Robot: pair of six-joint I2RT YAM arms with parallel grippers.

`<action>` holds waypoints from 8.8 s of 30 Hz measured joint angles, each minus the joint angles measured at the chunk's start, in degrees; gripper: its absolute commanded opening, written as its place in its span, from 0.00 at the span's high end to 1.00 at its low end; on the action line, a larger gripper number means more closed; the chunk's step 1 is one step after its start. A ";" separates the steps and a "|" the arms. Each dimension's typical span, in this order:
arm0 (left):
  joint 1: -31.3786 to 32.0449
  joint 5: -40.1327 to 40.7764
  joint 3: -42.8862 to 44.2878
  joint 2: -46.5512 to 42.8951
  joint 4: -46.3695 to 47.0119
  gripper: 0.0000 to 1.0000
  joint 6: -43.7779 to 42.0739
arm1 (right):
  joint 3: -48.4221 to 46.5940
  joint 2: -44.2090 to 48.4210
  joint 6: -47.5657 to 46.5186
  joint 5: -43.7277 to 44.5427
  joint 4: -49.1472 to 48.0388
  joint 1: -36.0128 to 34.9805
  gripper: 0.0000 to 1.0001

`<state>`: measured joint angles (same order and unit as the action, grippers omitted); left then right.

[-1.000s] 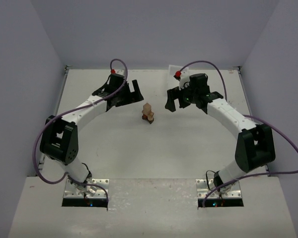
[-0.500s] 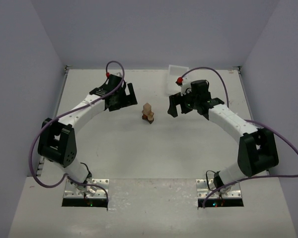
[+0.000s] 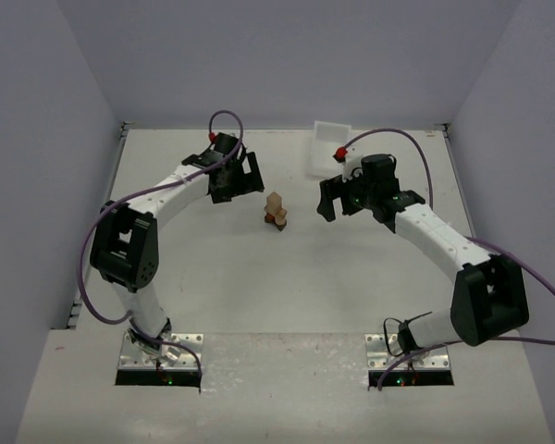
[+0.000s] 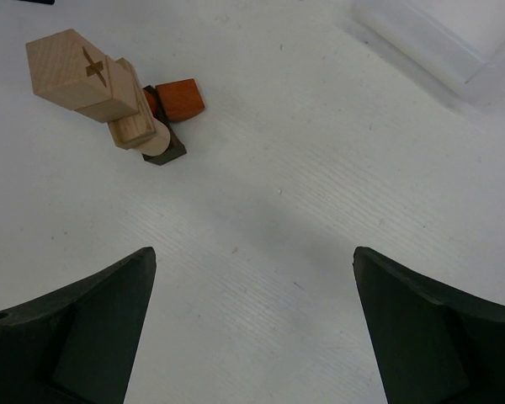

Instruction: Build the wood block tower

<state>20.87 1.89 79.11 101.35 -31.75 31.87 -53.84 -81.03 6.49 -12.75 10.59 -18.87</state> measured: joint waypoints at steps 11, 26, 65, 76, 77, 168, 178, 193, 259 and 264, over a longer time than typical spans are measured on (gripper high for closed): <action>0.56 5.41 -0.56 1.47 3.18 0.00 0.09 | -2.50 -1.35 0.71 3.44 1.74 0.00 0.01; 0.56 6.12 -1.66 1.47 5.34 0.00 -0.10 | -2.89 -3.08 1.04 3.65 2.89 0.00 0.01; 0.56 6.49 -8.53 -3.51 6.85 0.00 1.13 | 1.63 -3.91 -3.68 5.39 -5.19 -11.11 0.01; 0.56 6.53 -12.51 -5.71 7.21 0.00 2.80 | 9.69 -3.98 -3.72 4.64 -23.68 -16.28 0.01; 0.56 6.56 -12.73 -6.09 7.16 0.00 2.86 | 10.30 -4.13 -3.68 4.62 -25.03 -16.59 0.01; -0.59 12.06 -15.38 -13.64 4.97 0.00 -0.34 | 8.36 -18.66 -3.17 15.51 -45.48 -17.77 0.01; -0.60 12.04 -15.38 -14.59 4.97 0.00 -0.34 | 8.67 -18.51 -3.50 16.28 -45.51 -17.84 0.01; -0.62 12.00 -15.38 -15.45 4.92 0.00 -0.34 | 13.50 -9.64 -3.46 11.72 -44.37 -18.10 0.01; -4.29 -3.35 28.61 22.44 -15.05 0.00 -4.58 | -3.77 -25.52 9.83 -41.60 -30.09 14.40 0.01; -4.29 -2.97 30.61 22.43 -17.04 0.00 -6.12 | -14.17 -30.44 -11.52 -46.02 -19.83 12.39 0.01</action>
<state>16.58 -1.08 109.72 123.78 -48.79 25.76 -68.00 -111.47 -5.03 -58.77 -9.24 -6.48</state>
